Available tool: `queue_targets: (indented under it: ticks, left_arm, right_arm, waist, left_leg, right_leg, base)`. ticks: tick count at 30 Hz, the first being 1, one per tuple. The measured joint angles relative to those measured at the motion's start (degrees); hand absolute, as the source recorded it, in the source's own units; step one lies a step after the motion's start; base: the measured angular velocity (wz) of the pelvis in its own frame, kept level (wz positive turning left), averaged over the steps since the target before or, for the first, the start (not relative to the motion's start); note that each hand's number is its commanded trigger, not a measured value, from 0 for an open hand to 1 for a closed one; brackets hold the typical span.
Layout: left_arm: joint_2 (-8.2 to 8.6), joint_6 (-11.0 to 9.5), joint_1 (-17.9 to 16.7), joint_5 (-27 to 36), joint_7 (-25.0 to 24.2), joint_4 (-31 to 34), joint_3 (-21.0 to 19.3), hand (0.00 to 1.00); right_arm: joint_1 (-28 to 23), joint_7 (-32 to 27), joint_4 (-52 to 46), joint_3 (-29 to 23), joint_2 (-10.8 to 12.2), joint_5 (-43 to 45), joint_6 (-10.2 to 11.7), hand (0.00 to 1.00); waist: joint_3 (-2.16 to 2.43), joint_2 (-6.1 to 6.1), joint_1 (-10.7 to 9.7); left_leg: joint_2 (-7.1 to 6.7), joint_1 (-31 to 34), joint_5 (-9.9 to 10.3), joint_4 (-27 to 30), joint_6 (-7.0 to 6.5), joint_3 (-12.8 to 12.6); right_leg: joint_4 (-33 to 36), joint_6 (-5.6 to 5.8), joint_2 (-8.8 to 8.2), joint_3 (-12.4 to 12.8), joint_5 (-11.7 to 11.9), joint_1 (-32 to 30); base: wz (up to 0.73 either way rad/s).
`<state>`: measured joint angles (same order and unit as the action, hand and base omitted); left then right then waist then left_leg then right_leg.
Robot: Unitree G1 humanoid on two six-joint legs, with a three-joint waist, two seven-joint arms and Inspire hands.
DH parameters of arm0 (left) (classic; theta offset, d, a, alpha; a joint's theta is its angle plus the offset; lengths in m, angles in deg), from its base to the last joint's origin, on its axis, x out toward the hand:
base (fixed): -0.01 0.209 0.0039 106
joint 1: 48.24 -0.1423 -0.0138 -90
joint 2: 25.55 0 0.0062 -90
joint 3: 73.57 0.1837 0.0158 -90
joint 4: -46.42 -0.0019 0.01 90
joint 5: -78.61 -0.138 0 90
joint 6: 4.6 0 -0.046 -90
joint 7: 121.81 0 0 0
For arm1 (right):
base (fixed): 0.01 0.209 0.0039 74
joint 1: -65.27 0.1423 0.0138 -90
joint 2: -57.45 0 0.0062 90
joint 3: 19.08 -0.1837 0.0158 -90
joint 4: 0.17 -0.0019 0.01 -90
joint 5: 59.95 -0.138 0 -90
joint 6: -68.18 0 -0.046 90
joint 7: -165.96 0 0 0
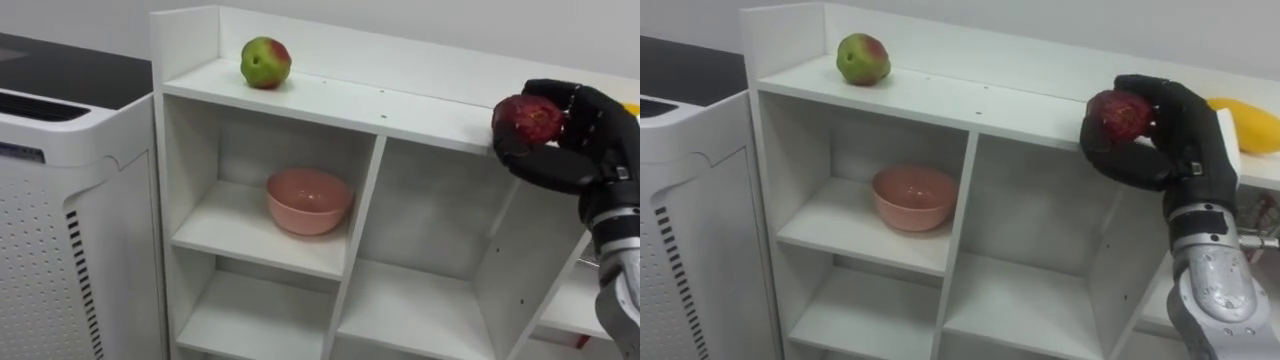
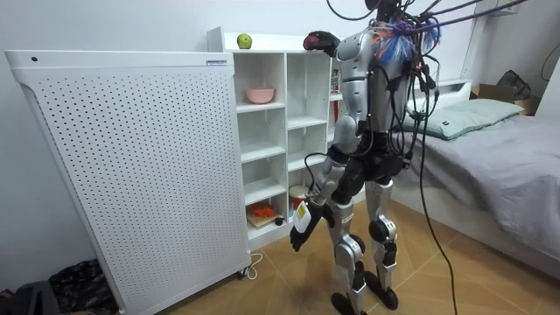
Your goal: Arrange fruit in the closet
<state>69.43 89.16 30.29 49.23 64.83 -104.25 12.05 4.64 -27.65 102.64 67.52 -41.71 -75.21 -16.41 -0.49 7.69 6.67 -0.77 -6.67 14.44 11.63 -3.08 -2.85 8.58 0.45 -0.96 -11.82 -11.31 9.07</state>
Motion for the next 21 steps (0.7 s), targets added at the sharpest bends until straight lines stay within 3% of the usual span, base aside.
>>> queue_targets:
  ticks: [12, 21]
  left_arm:
    - [0.08, 0.5, -0.1, 0.0, -0.1, -0.1, 0.1, 0.0]
    - [0.15, 1.2, -0.1, 0.0, -0.1, 0.0, 0.3, 0.0]
  right_arm:
    - [0.0, 0.1, -0.5, 0.1, 0.0, 0.3, 0.0, 1.0]
    - [-0.2, 2.0, -7.0, 4.2, 0.1, 3.1, -0.7, 1.0]
  waist:
    - [0.04, -0.75, 0.0]
    - [0.89, -2.88, -0.7]
  left_leg:
    - [0.0, 0.1, 0.0, 0.1, 0.0, -0.2]
    - [0.04, 0.1, -0.1, -0.1, 0.1, -0.4]
  right_leg:
    - [0.0, 0.0, -0.04, 0.4, 0.0, -0.1]
    - [0.0, 0.0, -0.05, 0.7, 0.0, -0.3]
  base:
    - [0.0]
    - [0.0]
